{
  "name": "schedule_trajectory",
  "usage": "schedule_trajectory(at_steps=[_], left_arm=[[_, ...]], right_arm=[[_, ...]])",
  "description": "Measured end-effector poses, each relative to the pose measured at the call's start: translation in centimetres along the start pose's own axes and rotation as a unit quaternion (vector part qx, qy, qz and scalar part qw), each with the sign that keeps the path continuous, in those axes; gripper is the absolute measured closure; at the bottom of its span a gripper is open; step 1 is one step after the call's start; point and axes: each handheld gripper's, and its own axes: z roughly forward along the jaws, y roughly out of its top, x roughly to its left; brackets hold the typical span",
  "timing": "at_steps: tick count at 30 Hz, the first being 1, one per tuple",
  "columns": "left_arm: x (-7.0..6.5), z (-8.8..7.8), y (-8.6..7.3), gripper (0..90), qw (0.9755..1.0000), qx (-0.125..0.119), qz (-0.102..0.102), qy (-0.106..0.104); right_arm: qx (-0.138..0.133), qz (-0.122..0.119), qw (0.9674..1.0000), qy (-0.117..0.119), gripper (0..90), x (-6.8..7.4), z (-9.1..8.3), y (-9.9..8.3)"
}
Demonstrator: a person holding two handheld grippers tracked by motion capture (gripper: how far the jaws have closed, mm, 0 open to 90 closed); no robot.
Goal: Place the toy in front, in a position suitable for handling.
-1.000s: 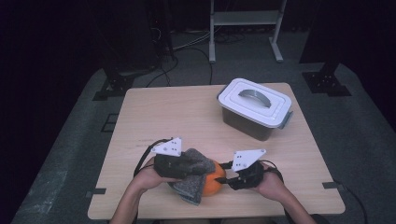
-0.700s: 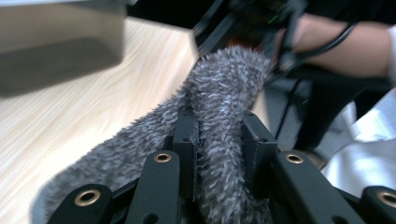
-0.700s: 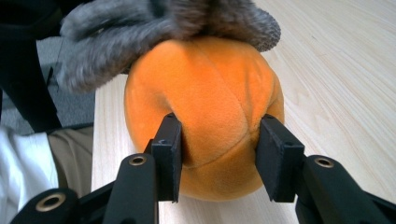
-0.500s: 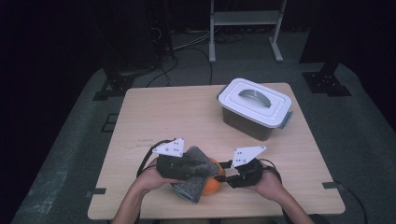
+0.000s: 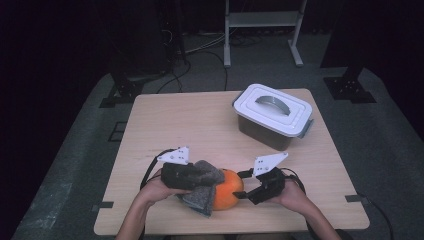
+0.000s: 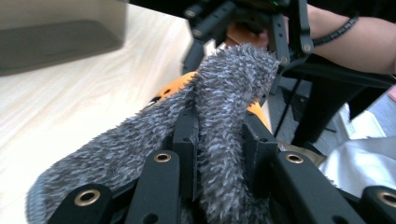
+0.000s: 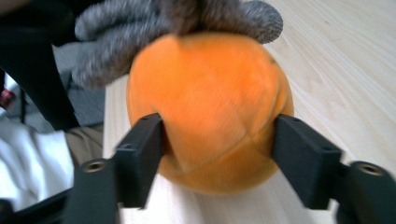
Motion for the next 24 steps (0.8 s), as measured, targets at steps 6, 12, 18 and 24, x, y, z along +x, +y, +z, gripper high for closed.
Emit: schedule_trajectory(at_steps=[6,12,18,24], left_arm=[[-0.8,1.5,0.6,70.1,0.9996,0.011,0.014,-0.022],[-1.7,2.3,1.4,70.2,0.999,0.017,0.036,-0.021],[-0.7,1.2,0.6,70.6,0.9997,0.006,0.02,-0.01],[0.5,0.1,-0.9,70.6,0.9999,-0.009,-0.004,-0.006]], right_arm=[[0.005,0.005,0.9999,0.011,27.4,0.3,0.7,0.0],[0.011,-0.029,0.9995,-0.001,39.4,1.2,0.9,0.1],[0.007,-0.04,0.9991,-0.007,48.0,0.8,0.3,-0.1],[0.011,-0.047,0.9988,-0.011,48.6,0.4,-0.1,-0.5]])
